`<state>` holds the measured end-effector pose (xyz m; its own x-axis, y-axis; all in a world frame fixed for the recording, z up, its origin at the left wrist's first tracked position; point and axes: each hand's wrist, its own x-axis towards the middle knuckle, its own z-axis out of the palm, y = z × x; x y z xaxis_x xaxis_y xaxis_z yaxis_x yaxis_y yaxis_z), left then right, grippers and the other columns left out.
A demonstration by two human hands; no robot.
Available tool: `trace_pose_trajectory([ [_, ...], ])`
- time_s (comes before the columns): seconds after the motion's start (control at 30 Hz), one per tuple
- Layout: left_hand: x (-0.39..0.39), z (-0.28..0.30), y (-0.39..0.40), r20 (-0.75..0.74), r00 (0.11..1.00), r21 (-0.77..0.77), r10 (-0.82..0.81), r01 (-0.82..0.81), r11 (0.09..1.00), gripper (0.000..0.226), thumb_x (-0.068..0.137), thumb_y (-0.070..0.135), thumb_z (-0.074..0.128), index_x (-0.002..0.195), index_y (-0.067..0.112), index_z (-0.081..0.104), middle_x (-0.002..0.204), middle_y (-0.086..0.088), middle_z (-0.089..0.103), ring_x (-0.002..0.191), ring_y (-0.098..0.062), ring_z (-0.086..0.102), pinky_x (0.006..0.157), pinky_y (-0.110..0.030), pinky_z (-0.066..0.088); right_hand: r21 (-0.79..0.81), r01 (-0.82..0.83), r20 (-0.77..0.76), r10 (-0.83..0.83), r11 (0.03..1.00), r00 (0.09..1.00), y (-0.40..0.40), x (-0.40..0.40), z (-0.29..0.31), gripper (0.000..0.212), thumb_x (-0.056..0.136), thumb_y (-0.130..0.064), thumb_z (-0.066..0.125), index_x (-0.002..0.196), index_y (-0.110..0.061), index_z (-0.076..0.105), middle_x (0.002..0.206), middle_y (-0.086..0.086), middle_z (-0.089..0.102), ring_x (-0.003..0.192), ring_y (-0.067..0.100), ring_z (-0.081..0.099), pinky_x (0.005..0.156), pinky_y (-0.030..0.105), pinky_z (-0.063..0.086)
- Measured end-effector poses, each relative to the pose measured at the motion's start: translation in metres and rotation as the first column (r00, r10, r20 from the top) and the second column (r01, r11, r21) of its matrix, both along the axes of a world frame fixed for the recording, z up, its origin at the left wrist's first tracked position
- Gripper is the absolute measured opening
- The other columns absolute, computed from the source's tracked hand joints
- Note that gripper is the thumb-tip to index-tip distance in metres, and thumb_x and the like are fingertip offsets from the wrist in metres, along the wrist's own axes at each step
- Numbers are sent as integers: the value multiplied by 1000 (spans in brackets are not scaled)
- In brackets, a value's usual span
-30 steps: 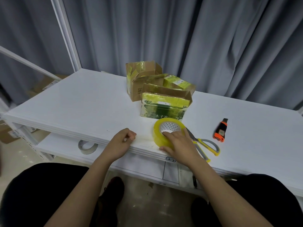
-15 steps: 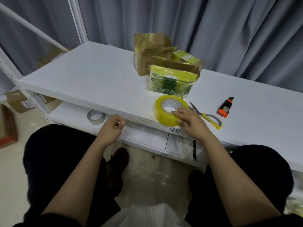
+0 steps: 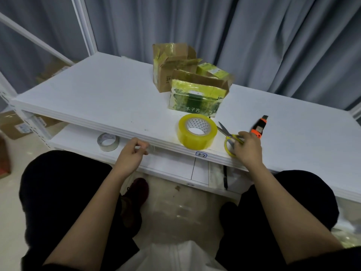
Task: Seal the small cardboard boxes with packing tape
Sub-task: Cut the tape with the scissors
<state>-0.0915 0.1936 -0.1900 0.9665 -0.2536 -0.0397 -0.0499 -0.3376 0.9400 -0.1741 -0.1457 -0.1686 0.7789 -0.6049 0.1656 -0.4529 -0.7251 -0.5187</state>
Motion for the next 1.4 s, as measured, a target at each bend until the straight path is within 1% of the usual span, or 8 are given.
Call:
trace_pose_trajectory([
  [0.3, -6, 12, -6, -22, 999, 3, -32, 32, 999, 12, 95, 27, 54, 89, 17, 57, 106, 6, 66, 96, -20, 64, 92, -45, 48, -29, -41, -268, 32, 999, 963, -9, 7, 1, 45, 90, -41, 56, 118, -6, 61, 114, 22, 58, 106, 39, 53, 89, 40, 47],
  [0.53, -12, 16, -15, 8, 998, 1, -62, 62, 998, 14, 95, 19, 53, 95, 6, 57, 106, 19, 62, 93, -13, 65, 91, -42, 48, 78, 31, -151, -19, 996, 988, -10, -4, 8, 38, 83, -40, 65, 68, -6, 59, 67, 10, 55, 71, 30, 54, 58, 29, 36],
  [0.67, -11, 15, -14, 9, 998, 1, -66, 66, 998, 11, 95, 17, 53, 93, 8, 58, 113, 9, 64, 94, -12, 65, 90, -41, 48, 224, 53, 112, -79, 973, 990, -4, -16, 10, 18, 80, -31, 69, 80, -13, 64, 73, 7, 61, 70, 26, 56, 58, 30, 38],
  [0.77, -14, 15, -15, -1, 998, -5, -65, 65, 998, 9, 95, 19, 52, 90, 13, 58, 113, 6, 64, 94, -12, 65, 88, -41, 48, 271, -25, 212, -34, 962, 977, 6, -20, 19, 31, 80, -29, 69, 108, -18, 62, 90, -5, 63, 83, 16, 58, 70, 28, 41],
  [0.9, -20, 16, -15, -26, 997, 21, -66, 66, 998, 12, 95, 26, 53, 91, 17, 58, 107, 5, 66, 97, -13, 63, 87, -41, 48, 298, -192, 279, 107, 935, 954, 29, -18, 35, 31, 81, -28, 71, 110, -20, 61, 95, -7, 67, 85, 13, 63, 73, 30, 49],
  [1.13, -19, 22, -3, -15, 999, 15, -31, 31, 999, 15, 94, 30, 55, 90, 16, 59, 99, 7, 67, 95, -16, 63, 85, -36, 48, 192, -400, 99, 388, 896, 916, 63, -2, 51, 42, 80, -32, 70, 118, -17, 60, 105, -3, 62, 95, 15, 58, 77, 27, 44],
  [1.3, -8, 36, -7, 62, 996, 2, -66, 66, 998, 12, 93, 16, 56, 81, 18, 58, 108, 10, 65, 93, -20, 64, 71, -11, 43, 13, -426, 1, 426, 905, 905, 70, 15, 61, 40, 82, -35, 71, 114, -13, 61, 110, 3, 63, 100, 22, 58, 83, 33, 46],
  [1.4, 1, 54, -16, 142, 982, 66, -125, 117, 991, 14, 94, 19, 53, 81, 21, 56, 110, 10, 62, 88, -20, 61, 69, -18, 44, 27, -413, -35, 413, 910, 910, 69, 22, 63, 44, 81, -37, 73, 114, -13, 60, 109, 2, 62, 99, 20, 57, 78, 29, 43],
])
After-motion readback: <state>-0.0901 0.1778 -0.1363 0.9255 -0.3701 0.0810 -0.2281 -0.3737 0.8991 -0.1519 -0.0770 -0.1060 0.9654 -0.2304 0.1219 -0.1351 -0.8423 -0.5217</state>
